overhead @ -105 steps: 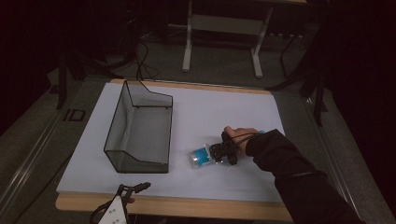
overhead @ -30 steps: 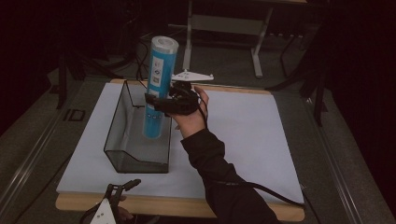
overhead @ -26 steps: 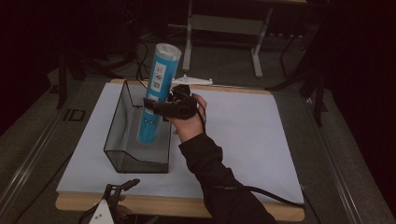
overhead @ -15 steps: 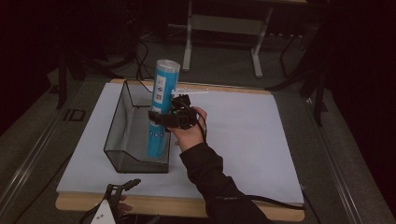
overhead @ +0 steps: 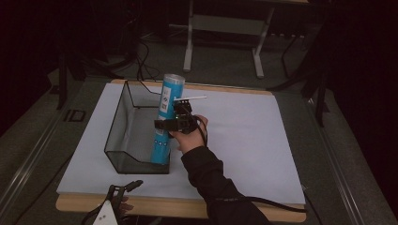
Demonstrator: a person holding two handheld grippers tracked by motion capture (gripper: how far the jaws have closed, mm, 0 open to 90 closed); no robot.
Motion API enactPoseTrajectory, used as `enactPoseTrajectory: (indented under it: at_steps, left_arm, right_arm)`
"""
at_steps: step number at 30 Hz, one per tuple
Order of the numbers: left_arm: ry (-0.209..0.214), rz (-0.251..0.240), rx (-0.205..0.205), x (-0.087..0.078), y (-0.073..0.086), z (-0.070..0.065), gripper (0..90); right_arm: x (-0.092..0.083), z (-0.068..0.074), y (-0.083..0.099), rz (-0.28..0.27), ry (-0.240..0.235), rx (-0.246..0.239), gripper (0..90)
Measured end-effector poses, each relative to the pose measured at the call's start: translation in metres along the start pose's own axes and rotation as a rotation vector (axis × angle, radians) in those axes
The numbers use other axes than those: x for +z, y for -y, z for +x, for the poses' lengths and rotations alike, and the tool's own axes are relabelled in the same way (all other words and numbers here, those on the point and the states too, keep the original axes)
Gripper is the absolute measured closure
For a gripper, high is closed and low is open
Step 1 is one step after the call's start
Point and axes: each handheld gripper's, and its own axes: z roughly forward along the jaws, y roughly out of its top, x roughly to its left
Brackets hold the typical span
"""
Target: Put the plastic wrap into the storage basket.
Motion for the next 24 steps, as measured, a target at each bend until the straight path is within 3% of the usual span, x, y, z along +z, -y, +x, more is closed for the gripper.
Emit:
enactPoseTrajectory:
  at_steps: [3, 10, 17, 24]
  left_arm:
    - [0.000, 0.000, -0.002, 0.000, 0.000, 0.001, 2.4]
    - [0.010, 0.032, 0.005, 0.002, 0.002, 0.001, 2.5]
    - [0.009, 0.028, 0.006, 0.001, 0.002, 0.000, 2.6]
    - [0.011, 0.030, 0.004, 0.000, 0.002, 0.001, 2.6]
  right_arm:
    - [0.009, -0.003, 0.001, 0.010, 0.003, 0.012, 31.6]
    - [0.025, -0.009, -0.004, -0.029, 0.012, 0.064, 31.6]
    - [0.049, -0.024, -0.010, -0.059, 0.015, 0.142, 31.5]
    - [0.069, -0.027, -0.012, -0.069, 0.070, 0.171, 31.4]
